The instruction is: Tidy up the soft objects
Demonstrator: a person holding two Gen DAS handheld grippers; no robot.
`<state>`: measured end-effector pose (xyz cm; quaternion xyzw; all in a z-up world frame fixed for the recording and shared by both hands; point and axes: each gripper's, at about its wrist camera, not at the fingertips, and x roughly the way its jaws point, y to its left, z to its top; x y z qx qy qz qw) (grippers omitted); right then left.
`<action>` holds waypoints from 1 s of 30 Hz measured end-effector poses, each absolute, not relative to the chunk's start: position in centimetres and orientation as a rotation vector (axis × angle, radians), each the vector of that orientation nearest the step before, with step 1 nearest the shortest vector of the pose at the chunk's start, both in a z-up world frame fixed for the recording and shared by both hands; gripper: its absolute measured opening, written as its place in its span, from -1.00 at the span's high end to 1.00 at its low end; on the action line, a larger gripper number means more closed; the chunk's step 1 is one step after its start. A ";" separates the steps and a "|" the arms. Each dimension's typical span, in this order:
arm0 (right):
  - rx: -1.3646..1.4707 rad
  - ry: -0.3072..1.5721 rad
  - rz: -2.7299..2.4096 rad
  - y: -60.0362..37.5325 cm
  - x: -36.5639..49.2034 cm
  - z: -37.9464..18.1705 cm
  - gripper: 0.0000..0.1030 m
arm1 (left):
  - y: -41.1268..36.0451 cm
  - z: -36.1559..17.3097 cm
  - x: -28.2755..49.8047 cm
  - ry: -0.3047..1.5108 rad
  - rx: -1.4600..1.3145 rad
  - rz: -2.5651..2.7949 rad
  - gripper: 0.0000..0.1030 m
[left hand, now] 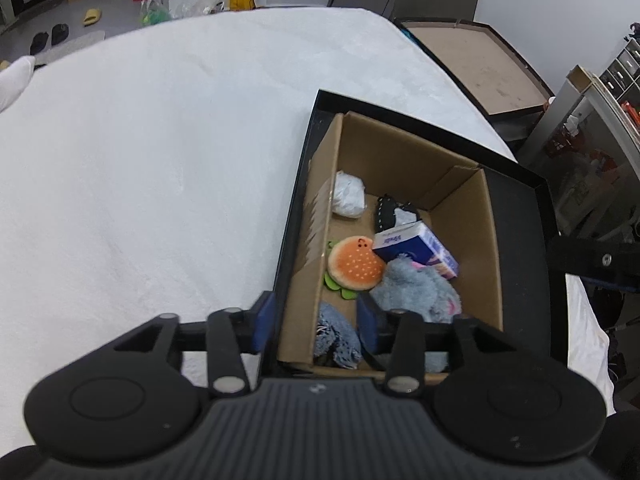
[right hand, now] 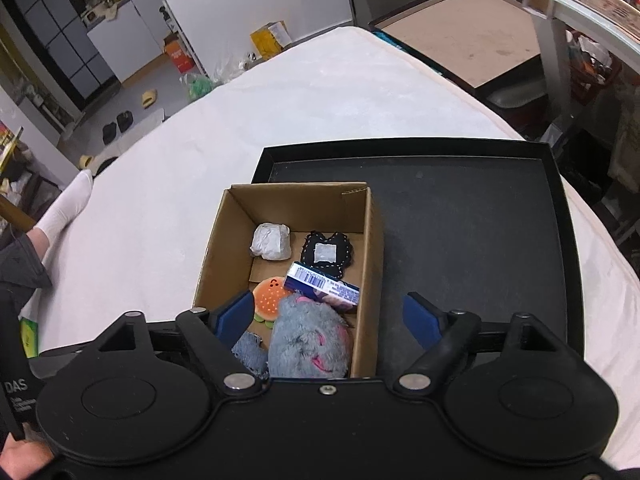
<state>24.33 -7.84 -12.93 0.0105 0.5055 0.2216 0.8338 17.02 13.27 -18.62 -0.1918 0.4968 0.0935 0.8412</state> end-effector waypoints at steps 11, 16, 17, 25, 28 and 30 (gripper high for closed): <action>0.164 1.055 0.437 -12.8 22.6 -11.6 -0.91 | 11.0 -14.0 15.5 1.026 -0.339 0.179 -0.49; 0.191 1.036 0.411 -14.7 21.5 -11.0 -1.00 | 10.2 -12.0 14.6 1.012 -0.322 0.172 -0.54; 0.196 1.029 0.409 -15.0 21.2 -10.8 -1.00 | 10.0 -11.7 14.4 1.009 -0.317 0.171 -0.55; 0.229 0.981 0.405 -16.9 18.9 -9.2 -1.00 | 8.6 -8.4 11.6 0.934 -0.289 0.157 -0.72; 0.246 0.959 0.407 -17.5 17.9 -8.8 -1.00 | 8.1 -7.4 10.7 0.919 -0.274 0.155 -0.74; 0.252 0.945 0.408 -17.9 17.2 -8.4 -1.00 | 7.7 -7.0 10.2 0.917 -0.262 0.159 -0.77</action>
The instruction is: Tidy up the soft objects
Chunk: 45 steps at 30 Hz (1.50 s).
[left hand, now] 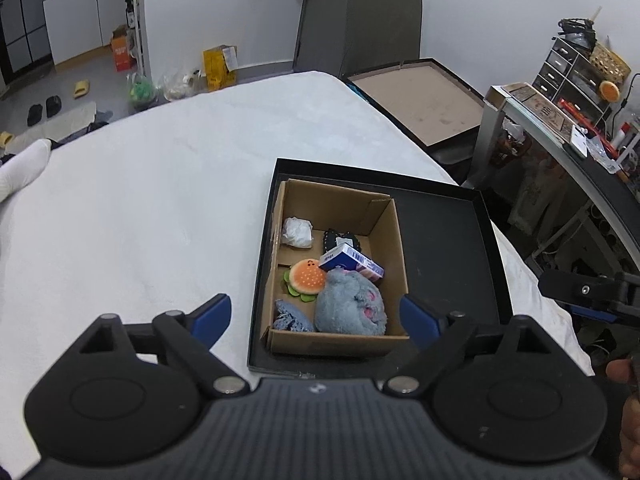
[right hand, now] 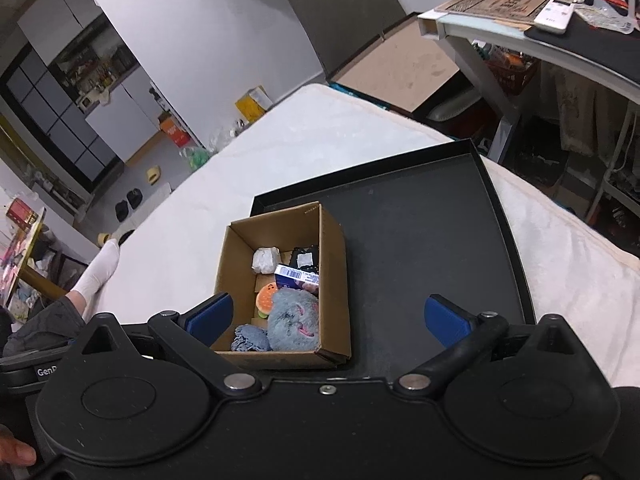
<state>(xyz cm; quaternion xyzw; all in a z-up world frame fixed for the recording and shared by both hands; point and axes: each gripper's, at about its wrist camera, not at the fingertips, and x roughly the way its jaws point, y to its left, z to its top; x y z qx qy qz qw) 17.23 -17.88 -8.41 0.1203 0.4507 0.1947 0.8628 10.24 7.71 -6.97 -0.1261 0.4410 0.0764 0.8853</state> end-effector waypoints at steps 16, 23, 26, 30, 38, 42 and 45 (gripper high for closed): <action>0.239 0.863 0.430 -19.6 13.1 -5.2 -1.00 | 6.0 -3.5 6.2 0.895 -0.219 0.167 -0.90; 0.213 0.848 0.454 -19.6 11.1 -4.0 -1.00 | 5.6 -2.6 4.8 0.880 -0.211 0.169 -0.90; 0.207 0.852 0.463 -19.5 10.3 -3.6 -1.00 | 5.3 -2.3 4.0 0.873 -0.199 0.173 -0.91; 0.192 0.848 0.458 -19.5 9.3 -3.2 -1.00 | 5.0 -1.8 2.8 0.856 -0.192 0.161 -0.93; 0.207 0.832 0.436 -20.4 8.0 -3.1 -1.00 | 4.5 -1.1 0.5 0.819 -0.174 0.153 -0.98; 0.204 0.825 0.436 -20.5 7.1 -3.0 -1.00 | 4.2 -1.0 -0.4 0.815 -0.172 0.153 -0.99; 0.198 0.822 0.445 -20.6 6.4 -2.9 -1.00 | 3.9 -0.8 -1.1 0.806 -0.161 0.143 -0.99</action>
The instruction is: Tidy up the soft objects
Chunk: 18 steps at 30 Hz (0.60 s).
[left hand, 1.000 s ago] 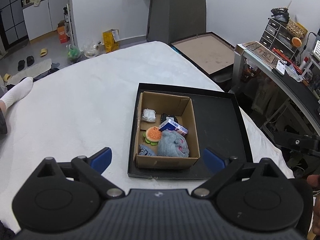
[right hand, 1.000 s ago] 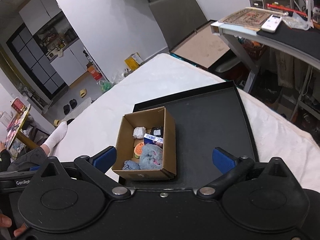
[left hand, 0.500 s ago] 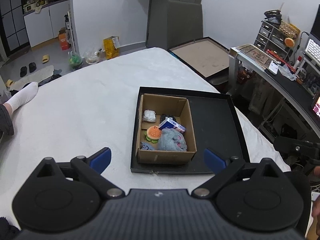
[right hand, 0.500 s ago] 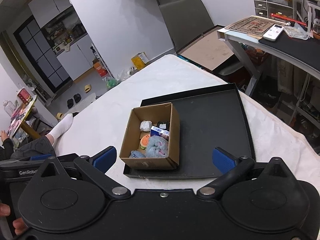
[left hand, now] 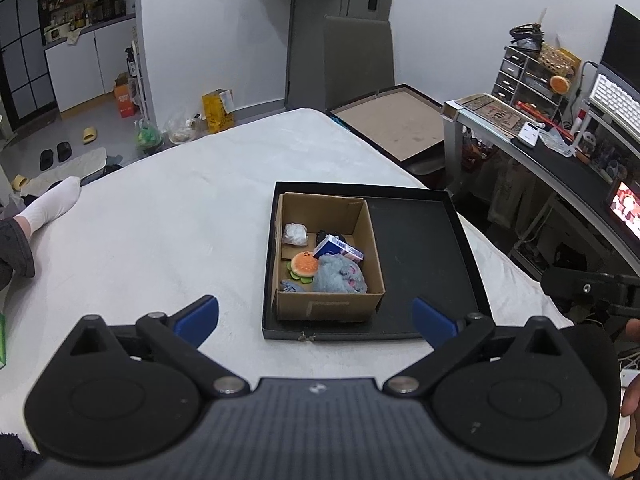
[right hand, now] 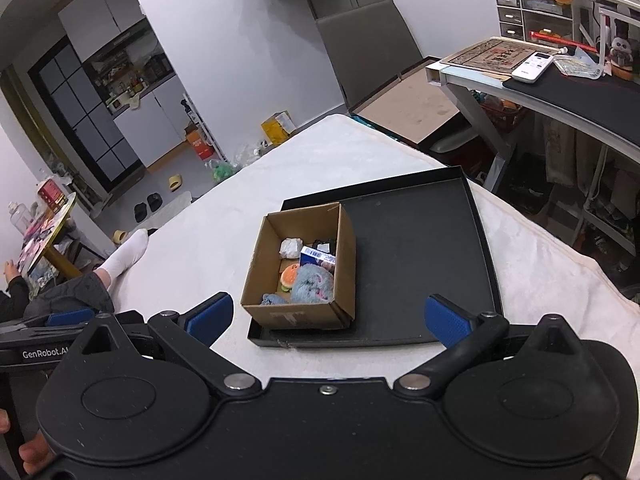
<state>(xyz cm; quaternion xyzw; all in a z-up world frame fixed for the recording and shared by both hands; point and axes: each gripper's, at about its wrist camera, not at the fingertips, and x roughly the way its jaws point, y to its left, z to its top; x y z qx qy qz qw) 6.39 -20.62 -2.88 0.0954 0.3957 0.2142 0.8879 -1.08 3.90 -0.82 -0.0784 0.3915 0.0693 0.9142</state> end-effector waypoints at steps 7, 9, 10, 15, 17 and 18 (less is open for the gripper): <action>0.179 0.802 0.464 -20.6 5.0 -2.2 -1.00 | 3.4 -0.7 -2.1 0.801 -0.151 0.134 -0.99; 0.179 0.798 0.469 -20.6 4.7 -2.1 -1.00 | 3.4 -0.7 -2.2 0.798 -0.152 0.131 -0.99; 0.179 0.797 0.470 -20.6 4.7 -2.0 -1.00 | 3.3 -0.6 -2.2 0.797 -0.153 0.130 -0.99; 0.173 0.789 0.477 -20.4 4.2 -1.8 -1.00 | 3.1 -0.7 -2.2 0.797 -0.153 0.134 -0.99; 0.177 0.785 0.481 -20.4 4.1 -1.8 -1.00 | 3.1 -0.8 -2.2 0.799 -0.148 0.128 -0.99; 0.175 0.785 0.483 -20.4 4.1 -1.8 -1.00 | 3.0 -0.8 -2.2 0.801 -0.145 0.126 -0.99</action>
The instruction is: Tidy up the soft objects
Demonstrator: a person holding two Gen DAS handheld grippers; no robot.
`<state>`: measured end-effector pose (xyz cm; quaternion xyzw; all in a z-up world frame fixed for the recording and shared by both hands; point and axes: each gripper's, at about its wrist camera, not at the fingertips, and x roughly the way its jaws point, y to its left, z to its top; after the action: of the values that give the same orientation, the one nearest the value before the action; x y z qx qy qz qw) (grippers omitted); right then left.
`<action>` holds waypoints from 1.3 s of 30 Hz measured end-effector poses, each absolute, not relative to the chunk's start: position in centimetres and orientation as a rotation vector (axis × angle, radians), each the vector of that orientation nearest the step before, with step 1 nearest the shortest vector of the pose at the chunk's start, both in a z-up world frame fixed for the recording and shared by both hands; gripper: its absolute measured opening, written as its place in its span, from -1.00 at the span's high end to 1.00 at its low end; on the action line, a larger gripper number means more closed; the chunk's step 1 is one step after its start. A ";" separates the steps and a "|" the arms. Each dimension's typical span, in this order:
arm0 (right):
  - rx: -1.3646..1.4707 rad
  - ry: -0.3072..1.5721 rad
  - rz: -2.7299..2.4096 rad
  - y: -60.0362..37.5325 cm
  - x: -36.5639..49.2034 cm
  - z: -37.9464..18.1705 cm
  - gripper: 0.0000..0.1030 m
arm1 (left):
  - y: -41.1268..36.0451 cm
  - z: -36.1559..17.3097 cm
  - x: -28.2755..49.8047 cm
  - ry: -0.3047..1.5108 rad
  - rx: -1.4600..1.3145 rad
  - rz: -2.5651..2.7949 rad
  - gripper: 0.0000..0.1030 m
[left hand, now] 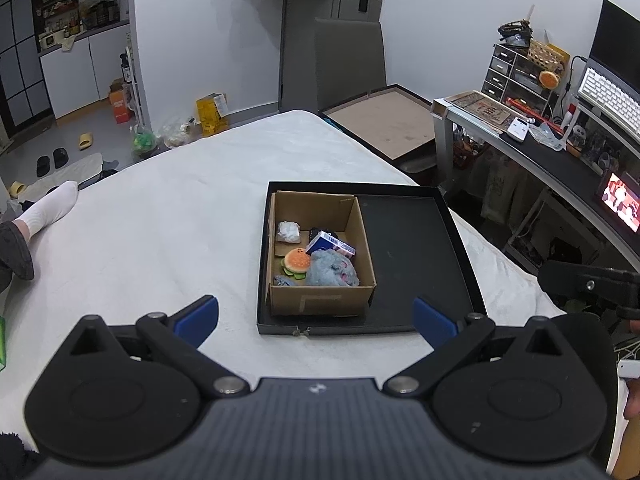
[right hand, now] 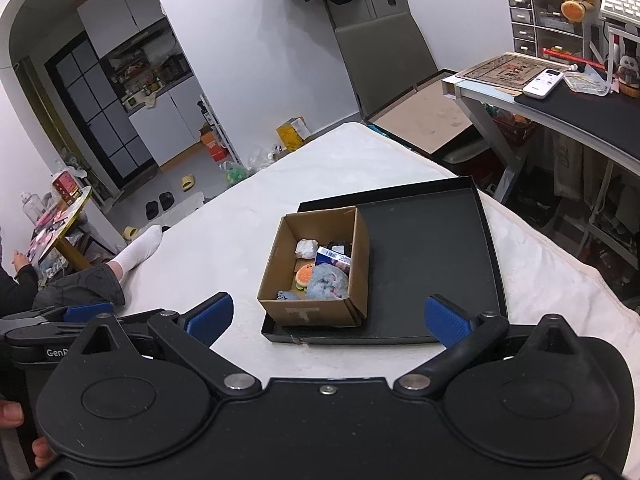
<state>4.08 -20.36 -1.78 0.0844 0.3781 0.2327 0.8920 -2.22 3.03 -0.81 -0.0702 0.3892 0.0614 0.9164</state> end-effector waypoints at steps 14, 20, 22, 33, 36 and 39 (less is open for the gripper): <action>0.166 0.792 0.491 -20.1 3.9 -1.9 -1.00 | 3.0 -0.7 -2.4 0.798 -0.145 0.136 -0.99; 0.160 0.790 0.494 -20.1 3.7 -1.9 -1.00 | 3.0 -0.6 -2.4 0.797 -0.143 0.133 -0.99; 0.160 0.791 0.492 -20.1 3.8 -2.0 -1.00 | 3.1 -0.5 -2.4 0.797 -0.143 0.133 -0.99; 0.163 0.786 0.488 -20.1 3.6 -1.8 -1.00 | 3.0 -0.6 -2.5 0.799 -0.137 0.128 -0.99; 0.163 0.787 0.488 -20.1 3.6 -1.8 -1.00 | 3.0 -0.6 -2.5 0.801 -0.139 0.129 -0.99; 0.163 0.790 0.487 -20.1 3.6 -1.8 -1.00 | 3.0 -0.6 -2.5 0.800 -0.139 0.129 -0.99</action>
<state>3.62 -20.08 -1.77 0.0785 0.3806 0.2345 0.8911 -2.48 2.98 -0.63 -0.0674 0.3889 0.0628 0.9167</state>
